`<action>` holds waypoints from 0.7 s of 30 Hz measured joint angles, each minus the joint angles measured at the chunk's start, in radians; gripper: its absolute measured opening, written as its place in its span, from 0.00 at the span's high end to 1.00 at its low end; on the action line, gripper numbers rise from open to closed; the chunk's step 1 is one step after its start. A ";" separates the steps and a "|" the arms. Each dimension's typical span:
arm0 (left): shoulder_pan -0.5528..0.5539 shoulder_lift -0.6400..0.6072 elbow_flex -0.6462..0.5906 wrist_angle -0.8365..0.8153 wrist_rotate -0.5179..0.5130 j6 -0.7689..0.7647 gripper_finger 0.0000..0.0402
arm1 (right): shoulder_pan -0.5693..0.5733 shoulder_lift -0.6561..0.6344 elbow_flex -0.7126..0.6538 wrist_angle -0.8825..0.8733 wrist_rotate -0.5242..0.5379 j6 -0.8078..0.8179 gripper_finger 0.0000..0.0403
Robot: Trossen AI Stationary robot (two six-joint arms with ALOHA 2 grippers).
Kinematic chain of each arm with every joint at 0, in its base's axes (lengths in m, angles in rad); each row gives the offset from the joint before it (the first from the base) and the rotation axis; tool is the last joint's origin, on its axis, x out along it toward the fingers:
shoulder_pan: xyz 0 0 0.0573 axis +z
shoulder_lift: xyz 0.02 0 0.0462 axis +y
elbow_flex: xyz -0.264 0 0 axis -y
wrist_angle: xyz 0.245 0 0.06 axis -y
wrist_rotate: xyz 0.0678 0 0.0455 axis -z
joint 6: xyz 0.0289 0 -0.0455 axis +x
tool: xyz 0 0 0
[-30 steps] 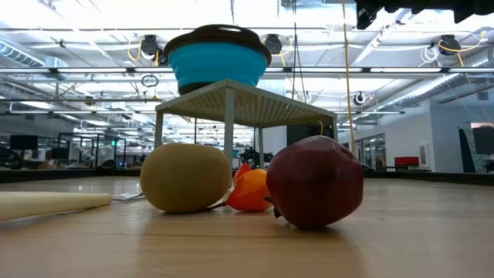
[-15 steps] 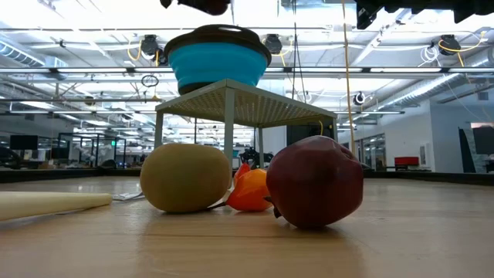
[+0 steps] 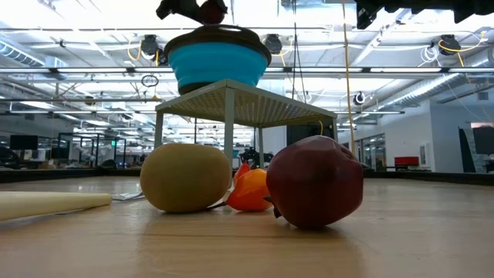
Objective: Pick & Place Fruit
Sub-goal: Put the pomegranate into the blue strainer bowl
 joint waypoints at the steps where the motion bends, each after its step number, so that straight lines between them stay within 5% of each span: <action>1: 0.000 0.003 0.000 -0.015 0.016 -0.011 0.50 | 0.000 0.000 0.000 0.000 0.000 0.000 0.99; 21: -0.020 0.095 0.000 -0.175 0.144 -0.117 0.50 | 0.000 0.000 0.000 -0.007 0.000 0.002 0.99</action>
